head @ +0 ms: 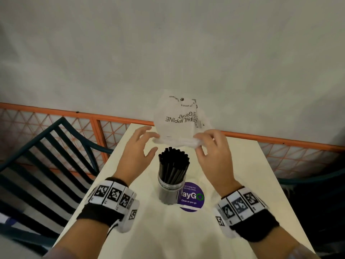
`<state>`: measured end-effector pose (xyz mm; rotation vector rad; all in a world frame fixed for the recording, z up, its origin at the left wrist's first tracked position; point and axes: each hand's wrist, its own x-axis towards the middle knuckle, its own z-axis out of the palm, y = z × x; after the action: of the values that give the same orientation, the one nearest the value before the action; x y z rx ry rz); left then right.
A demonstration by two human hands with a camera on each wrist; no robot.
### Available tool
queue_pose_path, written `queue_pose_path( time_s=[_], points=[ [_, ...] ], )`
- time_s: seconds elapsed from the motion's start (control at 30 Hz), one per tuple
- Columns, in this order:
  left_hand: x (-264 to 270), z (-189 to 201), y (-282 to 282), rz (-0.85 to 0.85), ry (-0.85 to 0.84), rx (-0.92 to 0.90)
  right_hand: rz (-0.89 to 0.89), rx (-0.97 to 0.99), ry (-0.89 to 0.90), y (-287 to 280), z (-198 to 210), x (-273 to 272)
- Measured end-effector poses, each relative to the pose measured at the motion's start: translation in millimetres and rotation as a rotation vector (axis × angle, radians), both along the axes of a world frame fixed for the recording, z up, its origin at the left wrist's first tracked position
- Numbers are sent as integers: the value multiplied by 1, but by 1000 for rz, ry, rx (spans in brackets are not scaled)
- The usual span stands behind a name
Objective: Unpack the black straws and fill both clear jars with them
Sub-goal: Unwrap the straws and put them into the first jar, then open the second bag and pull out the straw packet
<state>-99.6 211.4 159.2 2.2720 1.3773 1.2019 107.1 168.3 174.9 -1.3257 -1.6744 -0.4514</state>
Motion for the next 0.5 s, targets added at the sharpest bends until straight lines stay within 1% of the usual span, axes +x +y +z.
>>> queue_pose_path(
  time_s=[0.07,0.13,0.2,0.27,0.3,0.37,0.4,0.47,0.5],
  points=[
    [-1,23,-7,-1,-13,15,69,0,100,-7,21,1],
    [-1,39,-19,-19,-100,-33,136,-91,227,-19,35,0],
    [-1,47,-35,-45,-240,-88,207,-235,313,-32,38,3],
    [-2,49,-50,-28,-374,-150,333,-427,359,-44,35,7],
    [-3,48,-58,-6,-402,-193,410,-530,386,-50,32,9],
    [-6,42,-75,19,-405,-297,508,-677,453,-61,22,9],
    [-7,37,-83,13,-403,-342,513,-708,475,-67,15,7],
    [-9,25,-99,11,-370,-374,474,-690,495,-79,0,3],
    [-10,18,-107,44,-330,-363,432,-645,477,-84,-10,1]
  ],
)
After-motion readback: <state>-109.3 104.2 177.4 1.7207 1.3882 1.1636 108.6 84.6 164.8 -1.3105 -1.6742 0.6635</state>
